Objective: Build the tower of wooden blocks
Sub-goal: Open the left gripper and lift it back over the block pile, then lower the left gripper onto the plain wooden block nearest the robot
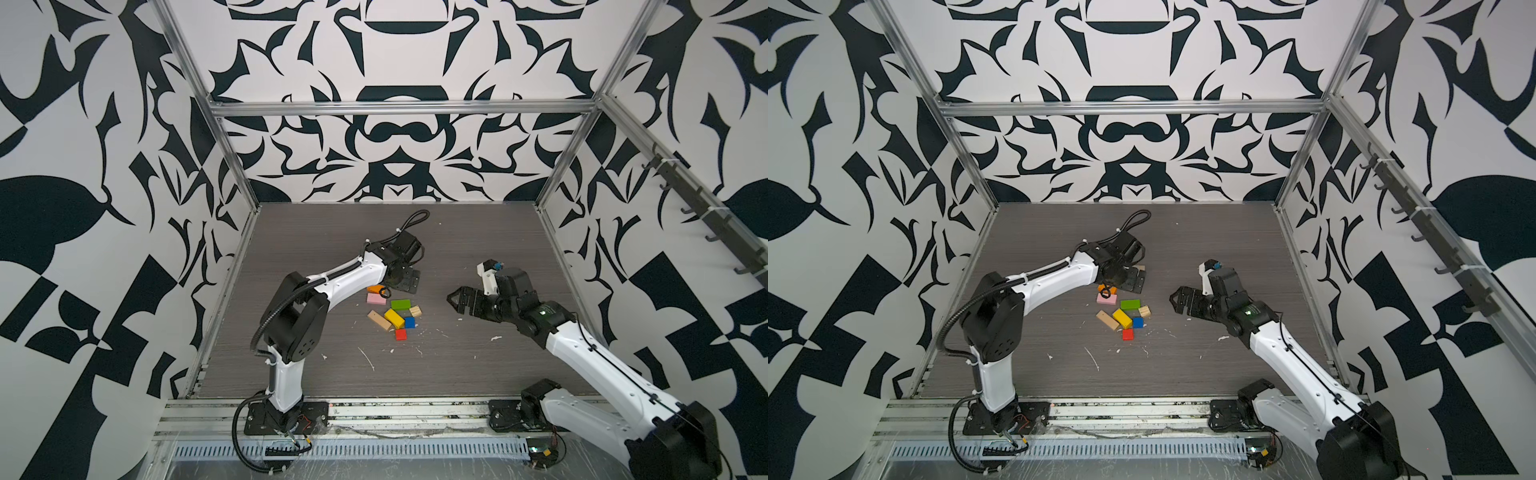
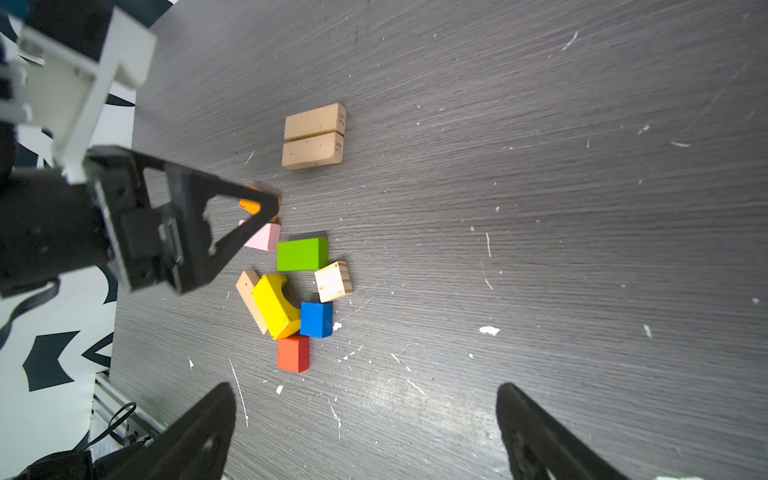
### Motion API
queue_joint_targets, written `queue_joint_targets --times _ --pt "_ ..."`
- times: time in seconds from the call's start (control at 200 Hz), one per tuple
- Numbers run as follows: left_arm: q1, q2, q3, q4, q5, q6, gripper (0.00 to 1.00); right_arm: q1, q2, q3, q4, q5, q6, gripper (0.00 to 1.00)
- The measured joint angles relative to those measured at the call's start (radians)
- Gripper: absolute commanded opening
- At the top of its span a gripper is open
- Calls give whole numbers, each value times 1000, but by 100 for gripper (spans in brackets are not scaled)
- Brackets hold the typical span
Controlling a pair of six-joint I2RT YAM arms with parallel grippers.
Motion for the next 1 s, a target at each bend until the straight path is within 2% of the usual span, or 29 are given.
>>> queue_joint_targets --times 0.355,0.655,1.0 --pt "0 -214 -265 53 50 64 100 0 29 3 0 0 -11 100" --pt "0 -278 -421 98 66 88 98 0 29 10 -1 -4 -11 100" --pt "-13 -318 -495 142 61 123 97 0 42 16 0 -8 -11 100"
